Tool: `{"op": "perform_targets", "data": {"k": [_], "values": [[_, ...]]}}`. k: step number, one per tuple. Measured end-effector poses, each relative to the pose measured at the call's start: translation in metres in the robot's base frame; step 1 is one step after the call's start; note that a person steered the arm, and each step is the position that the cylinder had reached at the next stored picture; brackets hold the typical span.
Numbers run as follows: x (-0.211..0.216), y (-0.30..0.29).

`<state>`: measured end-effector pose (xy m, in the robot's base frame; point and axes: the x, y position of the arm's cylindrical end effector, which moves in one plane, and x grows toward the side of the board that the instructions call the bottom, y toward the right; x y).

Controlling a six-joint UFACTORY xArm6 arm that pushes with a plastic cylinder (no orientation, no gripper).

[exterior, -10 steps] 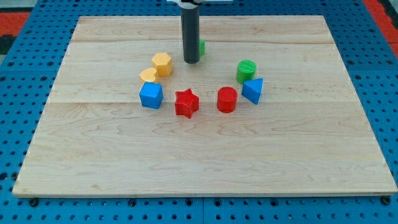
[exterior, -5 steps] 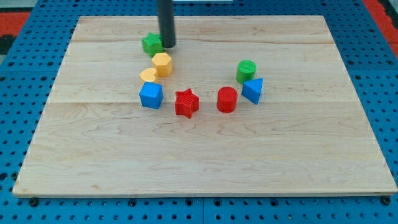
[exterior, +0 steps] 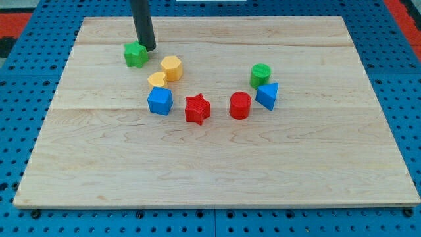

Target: Move the green star to the left of the hexagon

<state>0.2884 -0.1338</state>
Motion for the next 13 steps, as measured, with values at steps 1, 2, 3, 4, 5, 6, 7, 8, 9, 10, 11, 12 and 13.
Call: {"op": "perform_targets", "data": {"k": [1,2,3,4,5,6,7,8,9,10,11,12,13], "values": [[-0.006,-0.003],[-0.009,-0.005],[0.000,-0.005],[0.009,-0.006],[-0.021,-0.006],[-0.026,-0.028],[-0.018,-0.036],[-0.008,-0.029],[0.021,-0.028],[0.023,-0.020],[0.031,-0.042],[0.054,-0.099],[0.089,-0.094]]}}
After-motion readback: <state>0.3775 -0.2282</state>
